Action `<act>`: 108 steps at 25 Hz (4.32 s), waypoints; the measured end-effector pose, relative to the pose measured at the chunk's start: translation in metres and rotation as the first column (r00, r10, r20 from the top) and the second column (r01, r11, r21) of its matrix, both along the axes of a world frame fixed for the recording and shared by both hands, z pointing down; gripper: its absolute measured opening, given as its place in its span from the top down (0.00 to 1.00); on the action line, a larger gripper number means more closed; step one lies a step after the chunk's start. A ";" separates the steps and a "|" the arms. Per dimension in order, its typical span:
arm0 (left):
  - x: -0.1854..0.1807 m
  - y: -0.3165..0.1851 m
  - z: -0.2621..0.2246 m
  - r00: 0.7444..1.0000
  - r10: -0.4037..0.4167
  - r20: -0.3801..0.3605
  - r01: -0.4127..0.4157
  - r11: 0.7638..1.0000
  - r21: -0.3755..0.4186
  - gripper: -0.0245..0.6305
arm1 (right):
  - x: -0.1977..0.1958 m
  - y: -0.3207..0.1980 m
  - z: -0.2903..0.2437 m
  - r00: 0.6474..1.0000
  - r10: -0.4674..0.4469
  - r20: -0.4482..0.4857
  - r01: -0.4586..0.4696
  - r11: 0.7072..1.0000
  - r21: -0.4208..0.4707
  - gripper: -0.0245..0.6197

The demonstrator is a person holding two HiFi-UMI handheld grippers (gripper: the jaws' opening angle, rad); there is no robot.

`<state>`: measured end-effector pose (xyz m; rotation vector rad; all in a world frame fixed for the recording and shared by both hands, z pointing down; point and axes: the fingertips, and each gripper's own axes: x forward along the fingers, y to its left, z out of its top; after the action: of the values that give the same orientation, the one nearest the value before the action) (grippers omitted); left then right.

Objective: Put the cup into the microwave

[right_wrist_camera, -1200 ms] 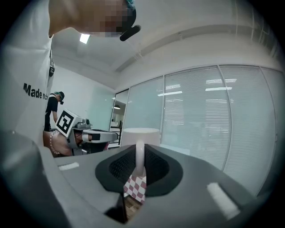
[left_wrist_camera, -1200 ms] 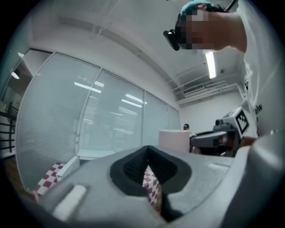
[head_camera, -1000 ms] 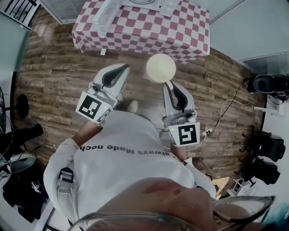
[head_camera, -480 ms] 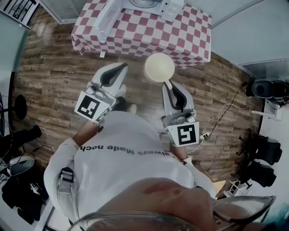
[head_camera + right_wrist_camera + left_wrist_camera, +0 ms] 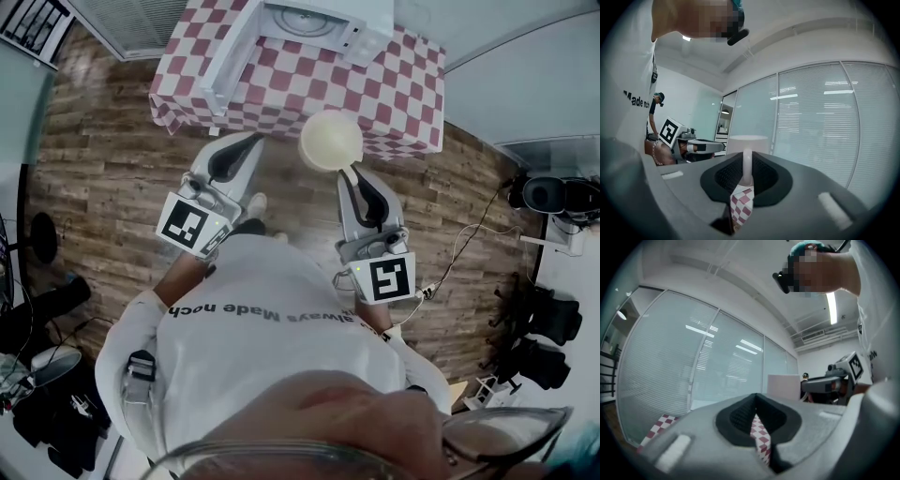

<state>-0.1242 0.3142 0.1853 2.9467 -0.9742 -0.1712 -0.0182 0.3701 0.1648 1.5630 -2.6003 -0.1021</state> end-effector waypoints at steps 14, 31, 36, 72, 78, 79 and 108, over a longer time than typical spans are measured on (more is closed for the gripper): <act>-0.041 -0.095 0.005 0.998 0.058 0.009 -0.058 0.998 -0.010 0.96 | -0.042 -0.095 0.006 0.999 0.031 -0.016 -0.031 1.000 -0.002 0.90; -0.006 -0.179 0.008 0.996 0.090 0.018 -0.090 0.996 -0.010 0.96 | -0.010 -0.181 0.008 0.997 0.071 0.012 -0.071 0.997 0.009 0.90; 0.025 -0.218 0.008 0.996 0.087 0.019 -0.087 0.996 -0.014 0.96 | 0.022 -0.218 0.012 0.998 0.056 -0.009 -0.056 0.998 0.005 0.90; 0.180 -0.409 0.015 0.999 -0.011 0.037 0.012 0.999 -0.031 0.96 | 0.181 -0.416 0.027 0.999 -0.037 0.023 0.038 0.999 -0.005 0.90; 0.161 -0.426 0.009 0.999 0.004 0.041 -0.003 1.000 -0.025 0.96 | 0.159 -0.436 0.013 0.999 -0.018 0.047 0.018 1.000 0.014 0.90; 0.158 -0.429 0.008 0.999 0.010 0.041 -0.009 1.000 -0.023 0.96 | 0.156 -0.439 0.011 0.999 -0.015 0.044 0.014 1.000 0.015 0.90; 0.125 -0.453 0.085 0.996 0.072 0.045 -0.064 0.987 -0.150 0.96 | 0.111 -0.461 0.087 1.000 0.021 0.023 -0.019 0.996 -0.085 0.90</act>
<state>0.0007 -0.1389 0.2708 2.8549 -0.8500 -0.0215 0.0928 -0.0912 0.2518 1.5705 -2.5697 0.0278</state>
